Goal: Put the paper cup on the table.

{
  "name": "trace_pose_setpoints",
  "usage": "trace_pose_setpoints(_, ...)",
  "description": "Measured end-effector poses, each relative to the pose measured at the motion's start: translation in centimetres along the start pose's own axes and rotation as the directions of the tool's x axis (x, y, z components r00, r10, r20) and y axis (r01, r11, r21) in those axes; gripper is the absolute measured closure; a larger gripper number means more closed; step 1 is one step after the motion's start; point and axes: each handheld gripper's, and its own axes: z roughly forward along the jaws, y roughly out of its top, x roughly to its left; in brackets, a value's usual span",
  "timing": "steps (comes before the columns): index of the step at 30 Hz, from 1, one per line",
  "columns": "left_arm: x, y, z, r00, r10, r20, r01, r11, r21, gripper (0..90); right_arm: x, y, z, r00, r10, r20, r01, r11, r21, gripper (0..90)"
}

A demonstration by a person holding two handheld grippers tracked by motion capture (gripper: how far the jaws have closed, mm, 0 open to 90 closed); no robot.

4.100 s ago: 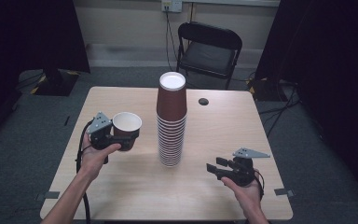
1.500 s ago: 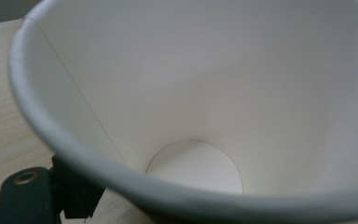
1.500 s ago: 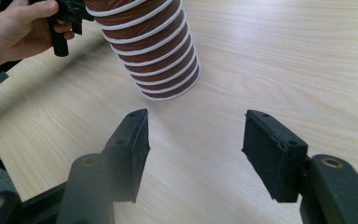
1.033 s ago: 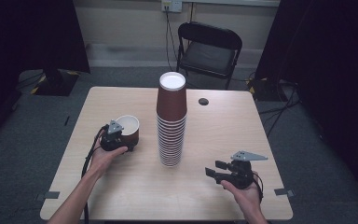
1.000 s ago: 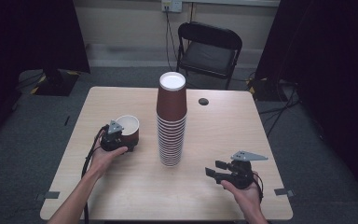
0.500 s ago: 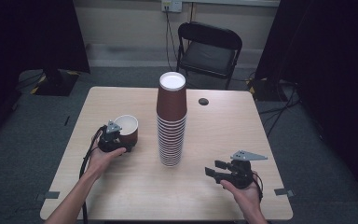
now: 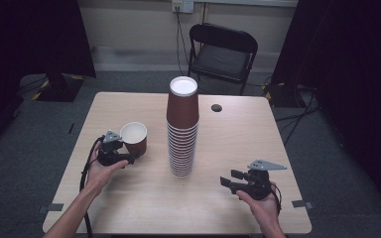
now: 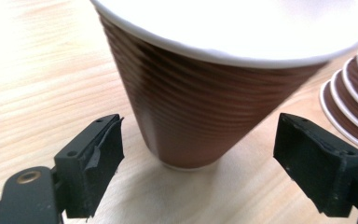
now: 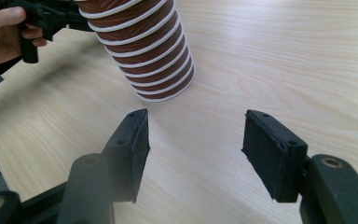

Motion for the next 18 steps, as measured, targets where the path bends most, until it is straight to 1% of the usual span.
trace_pose_setpoints(2,0.0,-0.1,-0.5,1.0,0.002,0.005,-0.002,1.0,-0.002,15.6,-0.1,0.0,0.0,1.0,0.003,0.002,-0.003,1.0,0.0,41.2)
trace_pose_setpoints(5,-0.1,-0.1,-1.3,0.9996,0.005,0.028,-0.005,1.0,0.0,15.6,-0.3,0.0,0.0,0.9999,0.008,0.01,-0.008,1.0,-0.002,40.9)
trace_pose_setpoints(6,-0.1,-0.1,-1.7,0.9995,0.0,0.033,0.0,0.9999,-0.013,15.6,-0.4,0.0,-0.1,0.9999,0.011,0.012,-0.011,1.0,-0.002,40.6)
trace_pose_setpoints(8,-0.2,-0.1,-2.3,0.9987,0.003,0.051,-0.001,0.9994,-0.034,15.6,-0.5,0.0,-0.1,0.9997,0.015,0.017,-0.015,1.0,-0.003,40.1)
trace_pose_setpoints(10,-0.3,0.0,-2.9,0.9963,-0.022,0.083,0.025,0.9989,-0.039,15.6,-0.6,0.0,-0.1,0.9997,0.014,0.02,-0.014,1.0,-0.006,39.3)
trace_pose_setpoints(11,-0.4,-0.1,-3.2,0.9956,-0.03,0.089,0.033,0.9987,-0.039,15.6,-0.7,0.0,-0.1,0.9997,0.016,0.02,-0.016,1.0,-0.007,39.2)
trace_pose_setpoints(14,-0.5,-0.1,-4.3,0.9925,-0.017,0.121,0.023,0.9987,-0.045,15.6,-0.8,0.1,-0.1,0.9993,0.021,0.03,-0.021,1.0,-0.011,37.0)
trace_pose_setpoints(17,-1.0,-0.1,-5.4,0.9931,-0.021,0.115,0.026,0.9986,-0.046,15.6,-1.0,0.1,0.0,0.9992,0.024,0.033,-0.023,1.0,-0.01,36.0)
trace_pose_setpoints(18,-1.1,0.0,-5.7,0.9932,-0.014,0.115,0.019,0.999,-0.041,15.6,-1.0,0.1,-0.1,0.9991,0.026,0.034,-0.026,1.0,-0.008,35.5)
